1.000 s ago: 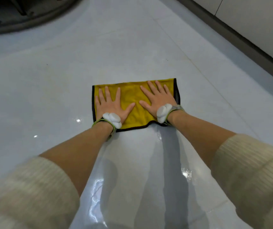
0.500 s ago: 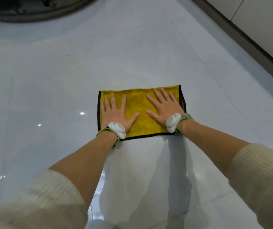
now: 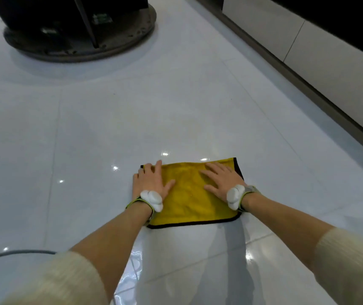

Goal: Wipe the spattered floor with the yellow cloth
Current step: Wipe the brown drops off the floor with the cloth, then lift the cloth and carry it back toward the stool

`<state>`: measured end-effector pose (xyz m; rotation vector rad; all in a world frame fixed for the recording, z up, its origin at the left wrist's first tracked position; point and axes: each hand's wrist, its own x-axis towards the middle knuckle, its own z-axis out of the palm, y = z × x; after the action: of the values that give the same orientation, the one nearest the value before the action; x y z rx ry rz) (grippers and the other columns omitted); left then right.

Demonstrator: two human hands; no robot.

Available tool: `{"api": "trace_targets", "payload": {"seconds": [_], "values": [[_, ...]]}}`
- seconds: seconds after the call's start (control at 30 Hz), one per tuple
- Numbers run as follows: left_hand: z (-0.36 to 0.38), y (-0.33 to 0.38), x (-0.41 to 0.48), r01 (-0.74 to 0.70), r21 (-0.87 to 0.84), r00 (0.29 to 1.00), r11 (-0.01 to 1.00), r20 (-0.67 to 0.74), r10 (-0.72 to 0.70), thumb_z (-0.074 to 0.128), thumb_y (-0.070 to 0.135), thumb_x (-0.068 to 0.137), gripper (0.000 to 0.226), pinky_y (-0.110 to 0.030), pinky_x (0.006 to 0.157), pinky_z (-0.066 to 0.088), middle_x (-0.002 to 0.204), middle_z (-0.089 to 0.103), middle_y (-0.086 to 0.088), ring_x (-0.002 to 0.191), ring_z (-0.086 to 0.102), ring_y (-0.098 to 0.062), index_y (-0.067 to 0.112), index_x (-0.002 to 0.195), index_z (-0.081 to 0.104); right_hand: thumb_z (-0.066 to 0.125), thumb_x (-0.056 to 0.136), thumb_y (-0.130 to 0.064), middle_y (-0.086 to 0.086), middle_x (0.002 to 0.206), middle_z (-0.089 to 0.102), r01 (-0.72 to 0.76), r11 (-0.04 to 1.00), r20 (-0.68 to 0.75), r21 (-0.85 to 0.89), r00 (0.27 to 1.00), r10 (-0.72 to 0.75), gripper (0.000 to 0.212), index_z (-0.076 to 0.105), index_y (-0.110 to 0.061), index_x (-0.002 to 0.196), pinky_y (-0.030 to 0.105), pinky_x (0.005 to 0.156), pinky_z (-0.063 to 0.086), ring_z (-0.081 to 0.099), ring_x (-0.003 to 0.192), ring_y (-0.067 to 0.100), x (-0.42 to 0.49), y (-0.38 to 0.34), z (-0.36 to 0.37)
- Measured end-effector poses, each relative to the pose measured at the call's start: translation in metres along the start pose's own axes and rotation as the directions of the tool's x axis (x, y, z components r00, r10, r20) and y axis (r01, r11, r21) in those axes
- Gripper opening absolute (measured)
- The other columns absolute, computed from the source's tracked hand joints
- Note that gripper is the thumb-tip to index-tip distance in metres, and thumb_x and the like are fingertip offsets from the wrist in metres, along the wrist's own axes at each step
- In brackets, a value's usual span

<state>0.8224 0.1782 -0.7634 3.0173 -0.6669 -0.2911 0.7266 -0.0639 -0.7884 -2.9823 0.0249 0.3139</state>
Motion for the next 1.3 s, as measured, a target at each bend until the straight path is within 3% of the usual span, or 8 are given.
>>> {"api": "trace_targets", "payload": {"seconds": [0.13,0.3,0.47,0.67,0.83,1.07,1.2,1.3], "values": [[-0.025,-0.019,0.04,0.038,0.094,0.987,0.995,0.153,-0.053,0.045,0.056,0.094,0.059,-0.037,0.095,0.036,0.138,0.045,-0.009,0.122,0.044,-0.031,0.019,0.139,0.037,0.057,0.09,-0.035,0.006,0.142,0.043,-0.192,0.979,-0.164,0.068,0.966,0.2,0.05,0.047,-0.018,0.136,0.039,0.103,0.033,0.038,0.129,0.028,0.026,0.028,-0.028],[-0.044,-0.034,0.066,0.091,0.04,0.948,0.995,0.304,-0.099,0.056,0.044,0.094,0.037,-0.035,0.091,0.041,0.126,0.059,-0.008,0.116,0.054,-0.03,0.02,0.121,0.06,0.062,0.082,-0.028,0.006,0.121,0.053,-0.298,0.944,-0.042,-0.142,0.955,0.295,0.027,0.064,-0.018,0.107,0.034,0.09,0.035,0.045,0.111,0.026,0.046,0.047,-0.035],[-0.054,-0.056,0.072,0.18,-0.29,0.928,0.94,0.368,-0.064,0.069,0.037,0.088,0.026,-0.033,0.076,0.046,0.1,0.064,-0.007,0.09,0.058,-0.025,0.014,0.1,0.065,0.063,0.082,-0.025,0.006,0.104,0.065,-0.353,0.928,0.099,-0.116,0.926,0.364,0.021,0.066,-0.016,0.101,0.033,0.08,0.045,0.057,0.084,0.021,0.054,0.052,-0.049],[-0.092,-0.063,0.07,0.38,-0.722,0.902,0.578,0.427,-0.059,0.074,0.008,0.083,0.013,-0.023,0.048,0.055,0.063,0.07,-0.009,0.05,0.068,-0.015,0.003,0.078,0.064,0.069,0.082,-0.024,0.006,0.099,0.066,-0.392,0.92,0.101,0.022,0.916,0.388,0.014,0.055,-0.026,0.08,0.029,0.064,0.046,0.056,0.074,0.021,0.061,0.056,-0.112],[-0.15,-0.062,0.072,0.32,-0.856,0.945,0.407,0.316,-0.08,0.075,0.006,0.081,0.013,-0.024,0.05,0.057,0.071,0.069,-0.013,0.053,0.07,-0.018,0.002,0.078,0.063,0.071,0.083,-0.02,0.005,0.099,0.059,-0.433,0.885,-0.066,0.17,0.891,0.449,0.022,0.05,-0.024,0.09,0.029,0.068,0.042,0.05,0.082,0.024,0.061,0.041,-0.182],[-0.216,-0.023,0.082,0.13,-0.885,0.991,0.447,0.099,-0.092,0.076,0.009,0.082,0.014,-0.028,0.058,0.06,0.076,0.067,-0.015,0.063,0.066,-0.022,0.002,0.083,0.064,0.071,0.083,-0.024,0.003,0.084,0.059,-0.383,0.876,-0.069,0.295,0.905,0.419,0.026,0.052,-0.021,0.066,0.029,0.059,0.043,0.055,0.082,0.023,0.054,-0.035,-0.267],[-0.234,0.012,0.083,0.068,-0.863,0.998,0.501,0.064,-0.025,0.076,0.009,0.082,0.013,-0.026,0.054,0.057,0.069,0.067,-0.01,0.058,0.064,-0.019,0.002,0.08,0.065,0.064,0.086,0.002,0.016,0.076,0.058,-0.285,0.582,0.025,0.761,0.91,0.413,0.017,0.059,-0.005,0.071,0.025,0.047,0.053,0.054,0.061,0.028,0.062,-0.078,-0.277],[-0.234,0.03,0.08,0.065,-0.859,0.996,0.509,0.087,0.02,0.074,0.002,0.081,0.017,-0.022,0.047,0.053,0.062,0.067,-0.007,0.054,0.064,-0.016,0.007,0.069,0.063,0.048,0.098,-0.007,0.022,0.104,0.06,-0.332,0.506,0.078,0.796,0.885,0.458,0.01,0.055,-0.005,0.103,0.011,0.035,0.038,0.055,0.059,0.017,0.078,-0.098,-0.269]]}}
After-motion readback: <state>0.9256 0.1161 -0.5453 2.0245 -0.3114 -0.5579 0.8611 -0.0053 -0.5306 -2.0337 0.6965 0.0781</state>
